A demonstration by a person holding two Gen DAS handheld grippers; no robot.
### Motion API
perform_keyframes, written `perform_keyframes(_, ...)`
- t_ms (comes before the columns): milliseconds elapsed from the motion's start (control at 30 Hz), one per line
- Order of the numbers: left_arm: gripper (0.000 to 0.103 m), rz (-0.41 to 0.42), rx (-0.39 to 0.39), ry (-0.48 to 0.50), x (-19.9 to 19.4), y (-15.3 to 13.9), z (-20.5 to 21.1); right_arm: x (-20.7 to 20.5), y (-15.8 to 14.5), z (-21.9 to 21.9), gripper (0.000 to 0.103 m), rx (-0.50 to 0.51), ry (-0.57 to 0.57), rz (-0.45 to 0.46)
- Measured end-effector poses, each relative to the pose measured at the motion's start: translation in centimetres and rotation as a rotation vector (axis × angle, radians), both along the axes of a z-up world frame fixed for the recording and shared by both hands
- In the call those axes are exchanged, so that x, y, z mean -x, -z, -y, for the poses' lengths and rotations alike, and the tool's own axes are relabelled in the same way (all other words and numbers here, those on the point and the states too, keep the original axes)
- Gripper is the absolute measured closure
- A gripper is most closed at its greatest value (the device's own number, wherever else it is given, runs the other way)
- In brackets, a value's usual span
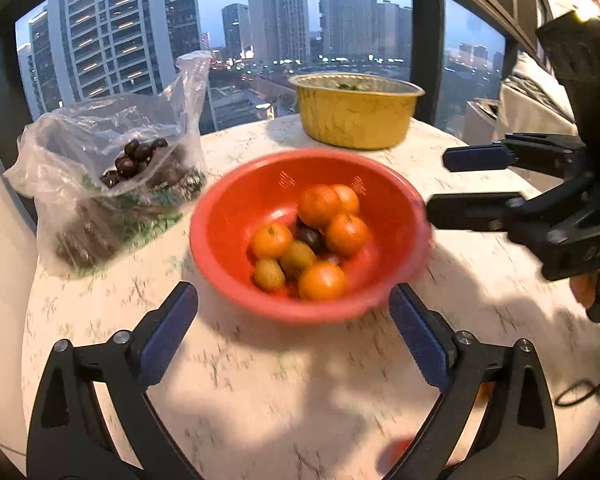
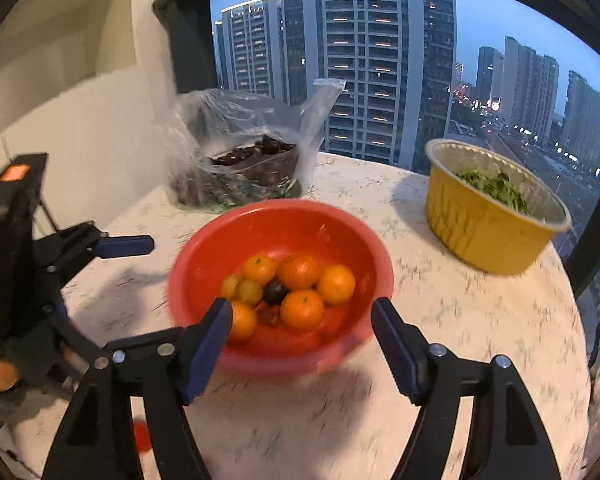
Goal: Organize fruits
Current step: 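Move both open tools back to the tomatoes on the table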
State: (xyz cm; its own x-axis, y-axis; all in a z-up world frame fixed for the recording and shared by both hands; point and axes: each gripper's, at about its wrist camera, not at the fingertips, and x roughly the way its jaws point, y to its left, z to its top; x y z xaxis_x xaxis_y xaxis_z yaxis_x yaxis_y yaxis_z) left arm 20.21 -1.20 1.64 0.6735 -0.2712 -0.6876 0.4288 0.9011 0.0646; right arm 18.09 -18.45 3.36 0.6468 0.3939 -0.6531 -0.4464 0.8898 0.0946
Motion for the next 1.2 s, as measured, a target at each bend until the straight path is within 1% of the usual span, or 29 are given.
perform_keyframes(67, 0.006, -0.005, -0.007, 0.014, 1.7, 0.2, -0.1, 2.4, 0.2, 0.8, 0.027, -0.018, -0.003, 0.003)
perform_keyframes(233, 0.006, -0.028, -0.01, 0.036, 5.6, 1.0, -0.4, 6.9, 1.3, 1.6, 0.026, -0.018, -0.004, -0.009)
perform_keyframes(367, 0.006, -0.049, -0.012, 0.043, 8.3, 2.1, -0.3, 9.4, 2.6, 1.6, 0.026, -0.015, -0.007, -0.038)
perform_keyframes(467, 0.006, -0.064, -0.023, 0.056, 10.5, 3.0, 0.0, 10.6, 3.9, 1.3, 0.026, -0.015, -0.022, -0.078)
perform_keyframes(600, 0.006, -0.082, -0.033, 0.057, 12.9, 3.9, 0.5, 11.3, 5.0, 1.2, 0.026, -0.013, -0.028, -0.103)
perform_keyframes(667, 0.006, -0.092, -0.051, 0.063, 14.1, 4.4, 1.3, 11.4, 5.5, 1.0, 0.026, -0.012, -0.033, -0.117)
perform_keyframes(833, 0.006, -0.138, -0.058, 0.054, 15.0, 5.7, 2.2, 11.3, 5.9, 0.6, 0.03, 0.004, -0.042, -0.13)
perform_keyframes(867, 0.008, -0.144, -0.056, 0.047, 15.0, 5.8, 2.3, 11.3, 5.9, 0.6, 0.031, 0.005, -0.043, -0.129)
perform_keyframes(900, 0.017, -0.148, -0.052, 0.042, 14.9, 5.9, 2.3, 11.3, 5.9, 0.6, 0.031, 0.007, -0.043, -0.128)
perform_keyframes(933, 0.029, -0.151, -0.044, 0.039, 14.9, 5.9, 2.3, 11.2, 5.9, 0.6, 0.032, 0.01, -0.045, -0.129)
perform_keyframes(967, 0.035, -0.154, -0.038, 0.035, 14.8, 5.8, 2.4, 11.2, 6.0, 0.6, 0.032, 0.012, -0.047, -0.131)
perform_keyframes(1000, 0.045, -0.156, -0.037, 0.031, 14.7, 5.8, 2.4, 11.1, 6.1, 0.5, 0.033, 0.016, -0.049, -0.134)
perform_keyframes(1033, 0.051, -0.159, -0.038, 0.029, 14.6, 5.8, 2.5, 11.1, 6.2, 0.4, 0.033, 0.02, -0.049, -0.138)
perform_keyframes(1100, 0.055, -0.161, -0.044, 0.026, 14.2, 5.8, 2.6, 11.0, 6.3, 0.4, 0.034, 0.018, -0.051, -0.144)
perform_keyframes(1200, 0.063, -0.164, -0.036, 0.03, 14.1, 5.8, 2.9, 10.9, 6.4, 0.5, 0.034, 0.013, -0.052, -0.148)
